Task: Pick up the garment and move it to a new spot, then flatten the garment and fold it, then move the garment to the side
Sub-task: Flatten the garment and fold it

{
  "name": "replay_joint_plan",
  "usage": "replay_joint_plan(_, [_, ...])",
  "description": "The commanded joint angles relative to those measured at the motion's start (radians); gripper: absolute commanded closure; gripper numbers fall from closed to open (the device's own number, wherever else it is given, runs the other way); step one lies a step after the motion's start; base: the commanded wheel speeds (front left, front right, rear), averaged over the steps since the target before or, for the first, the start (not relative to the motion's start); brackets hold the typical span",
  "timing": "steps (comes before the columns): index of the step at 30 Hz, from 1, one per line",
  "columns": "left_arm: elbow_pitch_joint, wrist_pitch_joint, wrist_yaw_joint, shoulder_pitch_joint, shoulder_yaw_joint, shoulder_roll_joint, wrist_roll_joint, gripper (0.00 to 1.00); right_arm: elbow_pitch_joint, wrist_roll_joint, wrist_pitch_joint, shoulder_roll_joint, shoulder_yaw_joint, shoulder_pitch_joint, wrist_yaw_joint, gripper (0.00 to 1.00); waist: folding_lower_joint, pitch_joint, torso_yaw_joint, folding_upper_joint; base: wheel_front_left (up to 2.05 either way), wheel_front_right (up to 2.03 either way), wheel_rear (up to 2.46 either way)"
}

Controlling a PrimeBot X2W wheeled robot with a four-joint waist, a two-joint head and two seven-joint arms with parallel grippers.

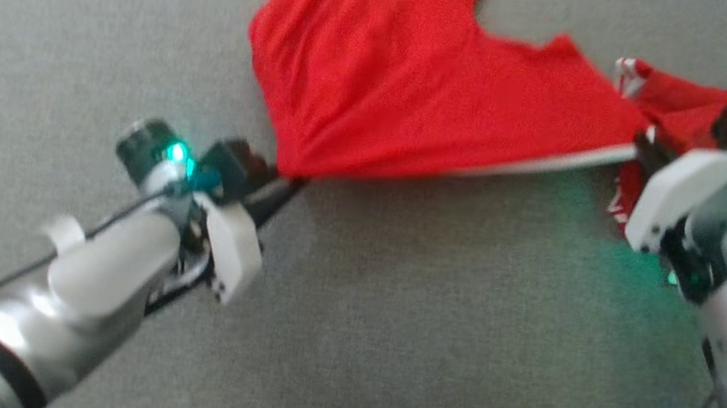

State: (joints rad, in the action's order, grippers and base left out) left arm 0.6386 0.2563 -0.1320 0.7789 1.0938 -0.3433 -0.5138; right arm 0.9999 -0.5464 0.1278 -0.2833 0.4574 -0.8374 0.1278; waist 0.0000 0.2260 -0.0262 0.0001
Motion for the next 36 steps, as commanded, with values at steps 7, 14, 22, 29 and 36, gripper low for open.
replay_joint_plan(7, [-0.095,-0.026,0.003,-0.114,0.003,-0.053,-0.073,1.0,-0.158,-0.134,0.122,-0.127,0.097,0.149,0.003,1.0,0.0,-0.139,-0.033,-0.0001,0.0,0.0,0.0])
replay_joint_plan(14, [-0.329,-0.119,0.064,-0.284,0.034,-0.105,-0.141,1.0,-0.33,-0.241,0.278,-0.266,0.112,0.328,0.003,1.0,0.0,-0.233,-0.053,-0.0001,0.0,0.0,0.0])
replay_joint_plan(22, [-0.522,-0.181,0.13,-0.343,0.035,-0.15,-0.168,1.0,-0.487,-0.249,0.35,-0.342,0.012,0.434,0.003,1.0,0.0,-0.233,-0.04,-0.0001,0.0,0.0,0.0])
replay_joint_plan(29, [-0.567,-0.187,0.162,-0.323,-0.004,-0.159,-0.189,1.0,-0.572,-0.188,0.377,-0.323,-0.079,0.428,0.003,1.0,0.0,-0.208,-0.009,-0.0001,0.0,0.0,0.0])
replay_joint_plan(36, [-0.585,-0.181,0.174,-0.289,-0.048,-0.157,-0.218,1.0,-0.637,-0.099,0.403,-0.291,-0.148,0.371,0.003,1.0,0.0,-0.161,0.044,-0.0001,0.0,0.0,0.0])
